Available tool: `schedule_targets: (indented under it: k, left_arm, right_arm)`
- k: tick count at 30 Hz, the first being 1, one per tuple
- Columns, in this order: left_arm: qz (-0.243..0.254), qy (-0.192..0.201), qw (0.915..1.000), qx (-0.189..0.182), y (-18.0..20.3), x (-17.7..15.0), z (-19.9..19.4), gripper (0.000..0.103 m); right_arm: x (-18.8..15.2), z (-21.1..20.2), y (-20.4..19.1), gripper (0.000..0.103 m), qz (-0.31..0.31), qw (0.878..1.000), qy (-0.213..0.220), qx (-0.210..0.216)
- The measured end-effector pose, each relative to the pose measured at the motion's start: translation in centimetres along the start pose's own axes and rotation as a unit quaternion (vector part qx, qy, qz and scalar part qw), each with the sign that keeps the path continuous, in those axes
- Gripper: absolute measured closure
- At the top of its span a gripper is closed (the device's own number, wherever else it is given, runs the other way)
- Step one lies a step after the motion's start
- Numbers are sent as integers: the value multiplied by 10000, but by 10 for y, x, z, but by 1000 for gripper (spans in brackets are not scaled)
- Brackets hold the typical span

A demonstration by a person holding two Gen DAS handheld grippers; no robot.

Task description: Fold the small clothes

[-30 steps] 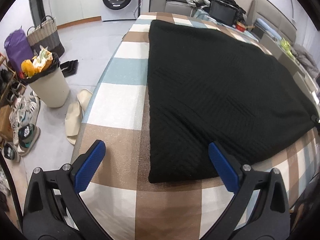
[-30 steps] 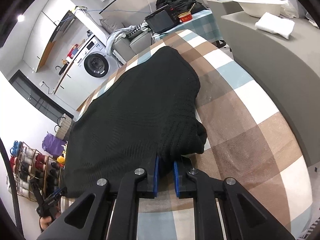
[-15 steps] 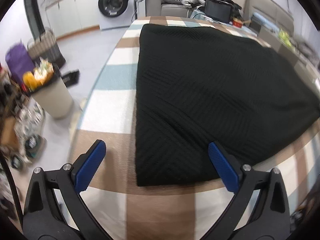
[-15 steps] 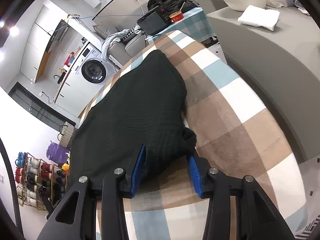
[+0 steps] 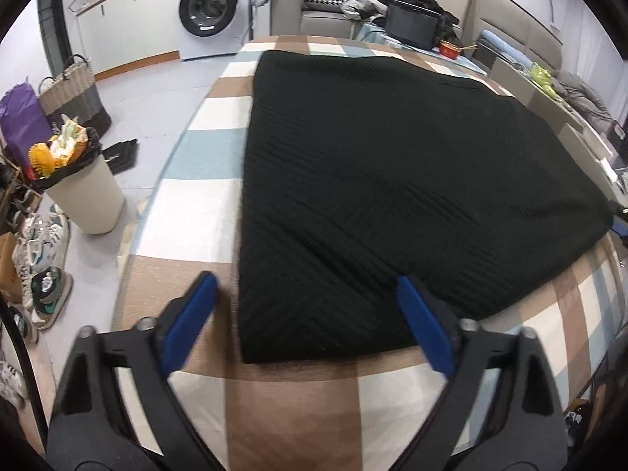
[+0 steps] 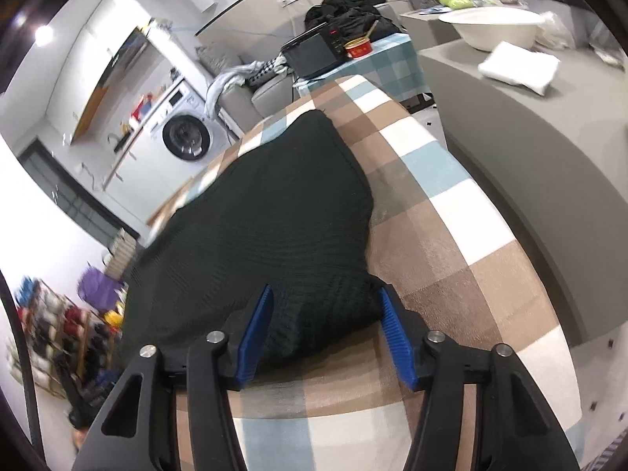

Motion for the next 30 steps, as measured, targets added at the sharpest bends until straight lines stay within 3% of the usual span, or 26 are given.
schedule_targets:
  k: [5, 11, 16, 18, 20, 21, 27, 30]
  left_arm:
    - [-75, 114, 9997, -201, 2, 2, -3, 48]
    - [-421, 167, 9985, -295, -10, 6, -5, 70]
    - [-511, 145, 9982, -286, -13, 7, -6, 68]
    - [-335, 104, 9993, -85, -12, 7, -6, 56]
    - [-162, 142, 9998, 28, -8, 8, -7, 35]
    - [-112, 185, 9998, 36, -5, 9, -8, 32]
    - [-143, 183, 9997, 7, 4, 3, 1, 31]
    - [-133, 211, 9996, -137, 9, 3, 2, 45]
  right_arm:
    - [-3, 7, 4, 46, 37, 10000, -45, -21]
    - [-2, 7, 5, 46, 182, 9998, 7, 99]
    - [3, 4, 6, 46, 120, 9997, 228, -36]
    - [5, 3, 9, 46, 118, 9995, 281, -125]
    - [6, 4, 5, 46, 97, 9996, 262, -4]
    - [6, 7, 1, 46, 14, 9997, 229, 50]
    - [-1, 19, -8, 46, -490, 9987, 109, -110]
    - [-5, 22, -9, 63, -838, 9961, 92, -264]
Point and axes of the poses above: each gripper's, at about its wrist camera, not at the fingertips, and z roughly the way its jaws point, y to its right, x to its top, the point moved 6 cm from there along z, roughly the way its jaws point, and after that the axes turned 15 degrees about y, right-handed, at the moved point
